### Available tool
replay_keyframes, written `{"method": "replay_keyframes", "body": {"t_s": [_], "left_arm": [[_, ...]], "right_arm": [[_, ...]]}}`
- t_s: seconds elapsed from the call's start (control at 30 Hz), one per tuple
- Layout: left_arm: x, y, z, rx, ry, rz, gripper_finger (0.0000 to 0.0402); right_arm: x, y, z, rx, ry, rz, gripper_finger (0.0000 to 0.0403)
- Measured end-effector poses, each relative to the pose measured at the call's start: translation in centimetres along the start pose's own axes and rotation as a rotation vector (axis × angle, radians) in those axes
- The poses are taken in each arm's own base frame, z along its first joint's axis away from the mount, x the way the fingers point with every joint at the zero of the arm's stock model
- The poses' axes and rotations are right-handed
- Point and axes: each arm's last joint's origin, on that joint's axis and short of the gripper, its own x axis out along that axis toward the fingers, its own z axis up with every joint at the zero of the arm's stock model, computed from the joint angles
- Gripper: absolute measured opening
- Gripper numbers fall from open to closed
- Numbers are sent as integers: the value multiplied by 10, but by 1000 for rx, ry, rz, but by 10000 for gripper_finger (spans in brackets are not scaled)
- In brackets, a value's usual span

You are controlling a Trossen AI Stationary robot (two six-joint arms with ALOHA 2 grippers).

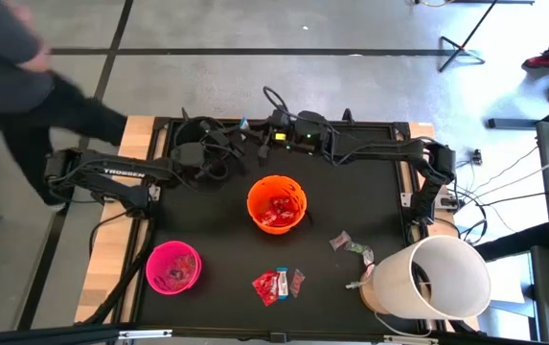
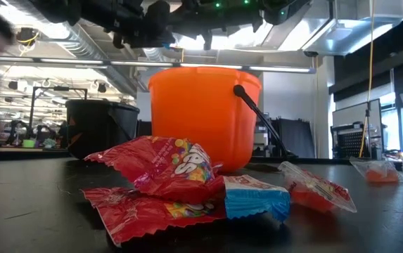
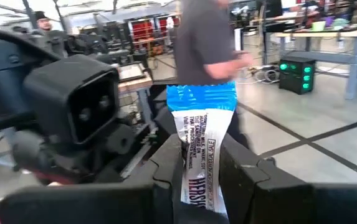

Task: Sort candy
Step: Put the white chocolate into the black bucket

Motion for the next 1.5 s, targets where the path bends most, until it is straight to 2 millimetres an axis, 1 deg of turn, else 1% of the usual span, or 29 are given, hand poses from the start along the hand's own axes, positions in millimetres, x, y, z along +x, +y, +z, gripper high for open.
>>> {"method": "replay_keyframes", "body": {"t_s": [0.1,0.23,0.53,0.6,0.7,0.83,0.93,1.0,1.07,1.17,1.3,1.4,1.5], "left_arm": [[0,-1,0,1,-1,-26,181],[0,-2,-2,41,9,-56,160],[-2,-5,-6,115,43,-115,69],[-3,-4,-6,125,55,-119,50],[-6,-3,-6,137,69,-117,27],[-12,3,-2,136,84,-111,19],[-20,11,5,125,87,-97,23],[-27,19,8,127,104,-83,26],[-33,25,11,138,115,-70,28],[-44,39,15,165,145,-10,28],[-53,65,15,219,204,94,25],[-54,84,11,168,270,98,24],[-51,100,1,98,375,66,24]], "right_arm": [[0,1,-1,0,14,47,79],[0,3,-2,-18,39,130,79],[-1,1,-7,-22,100,193,83],[-1,1,-8,-24,108,199,96],[-2,1,-8,-40,114,211,130],[-2,0,-8,-53,119,206,185],[-4,0,-4,-69,143,193,222],[-9,1,6,-87,151,190,242],[-14,3,18,-116,155,186,258],[-26,5,28,-139,233,173,272],[-48,5,37,-175,354,92,273],[-64,3,41,-196,444,5,264],[-77,2,40,-205,536,-48,253]]}}
